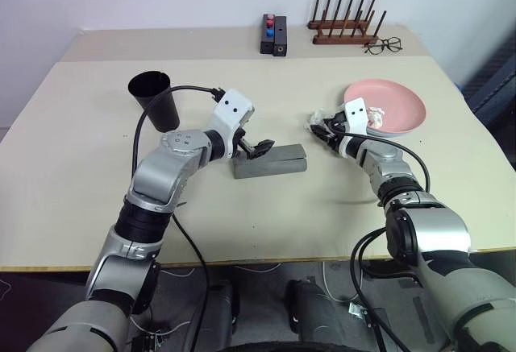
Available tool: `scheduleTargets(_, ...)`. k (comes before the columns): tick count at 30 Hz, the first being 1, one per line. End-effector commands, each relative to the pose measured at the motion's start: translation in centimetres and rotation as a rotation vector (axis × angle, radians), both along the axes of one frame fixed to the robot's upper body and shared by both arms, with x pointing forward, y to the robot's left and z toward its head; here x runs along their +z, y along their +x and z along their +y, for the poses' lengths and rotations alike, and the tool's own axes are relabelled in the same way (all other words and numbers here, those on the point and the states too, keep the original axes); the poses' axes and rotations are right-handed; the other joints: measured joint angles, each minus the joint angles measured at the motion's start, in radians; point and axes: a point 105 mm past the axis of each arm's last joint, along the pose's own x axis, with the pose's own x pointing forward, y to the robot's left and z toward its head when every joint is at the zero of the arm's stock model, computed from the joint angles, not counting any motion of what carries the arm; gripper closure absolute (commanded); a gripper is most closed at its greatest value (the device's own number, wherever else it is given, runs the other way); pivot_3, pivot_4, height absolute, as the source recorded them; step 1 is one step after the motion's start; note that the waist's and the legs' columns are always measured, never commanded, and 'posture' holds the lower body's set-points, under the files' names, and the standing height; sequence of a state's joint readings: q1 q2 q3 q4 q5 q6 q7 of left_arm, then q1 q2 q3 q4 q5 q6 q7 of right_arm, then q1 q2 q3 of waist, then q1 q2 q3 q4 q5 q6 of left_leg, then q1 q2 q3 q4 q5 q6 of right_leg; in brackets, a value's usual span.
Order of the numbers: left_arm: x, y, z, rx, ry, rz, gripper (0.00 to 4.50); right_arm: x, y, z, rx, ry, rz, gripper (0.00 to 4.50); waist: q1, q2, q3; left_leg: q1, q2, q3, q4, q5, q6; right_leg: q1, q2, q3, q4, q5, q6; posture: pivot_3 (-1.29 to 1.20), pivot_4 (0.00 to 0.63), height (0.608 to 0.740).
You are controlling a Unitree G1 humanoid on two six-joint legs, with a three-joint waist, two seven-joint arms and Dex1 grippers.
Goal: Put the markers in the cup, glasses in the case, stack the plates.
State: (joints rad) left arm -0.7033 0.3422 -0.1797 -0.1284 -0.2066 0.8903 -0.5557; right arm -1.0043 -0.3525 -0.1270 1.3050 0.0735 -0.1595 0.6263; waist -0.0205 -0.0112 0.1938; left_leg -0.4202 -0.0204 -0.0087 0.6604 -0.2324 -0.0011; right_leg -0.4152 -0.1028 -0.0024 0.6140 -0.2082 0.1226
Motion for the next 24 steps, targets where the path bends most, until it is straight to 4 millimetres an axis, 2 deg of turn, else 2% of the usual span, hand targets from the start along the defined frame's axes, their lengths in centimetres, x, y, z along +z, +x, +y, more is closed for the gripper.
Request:
scheduleTargets(1, 1.2, -0.2, 0.0, 0.002, -0.015, -0.048, 0.00, 2.0, 0.7, 0.2, -0.005, -0.006, -0.061, 4.49, 0.000, 0.000, 0.000, 0.000, 0.000, 0.000, 0.000, 0.000, 0.000, 0.000, 0.000, 0.000, 0.000, 0.000, 0.000, 0.00, 0.150, 0.740)
scheduleTargets(8, 1.1, -0.1, -0.3, -0.003, -0.020, -0.047, 0.00, 2.6, 0.8, 0.0, -0.018, -0.023, -0.091, 4.49, 0.000, 0.000, 0.000, 0.000, 0.000, 0.000, 0.000, 0.000, 0.000, 0.000, 0.000, 0.000, 0.000, 0.000, 0.000, 0.00, 0.150, 0.740)
scheduleTargets(16, 0.8, 0.1, -1.0, -0.021, -0.030, -0.046, 0.00, 7.3, 1.3, -0.9, -0.026, 0.027, -0.252, 4.49, 0.001, 0.000, 0.000, 0.000, 0.000, 0.000, 0.000, 0.000, 0.000, 0.000, 0.000, 0.000, 0.000, 0.000, 0.000, 0.00, 0.150, 0.740)
scheduleTargets(19, 0.8, 0.1, -1.5, -0.037, -0.035, -0.047, 0.00, 9.8, 1.4, -2.4, -0.076, 0.037, -0.335, 4.49, 0.001, 0.000, 0.000, 0.000, 0.000, 0.000, 0.000, 0.000, 0.000, 0.000, 0.000, 0.000, 0.000, 0.000, 0.000, 0.00, 0.150, 0.740)
scheduleTargets(24, 1.0, 0.3, -1.9, -0.046, -0.045, -0.053, 0.00, 11.6, 1.3, -5.7, -0.186, 0.030, -0.372, 4.49, 0.003, 0.000, 0.000, 0.000, 0.000, 0.000, -0.001, 0.000, 0.000, 0.000, 0.000, 0.000, -0.001, 0.000, 0.000, 0.00, 0.150, 0.740)
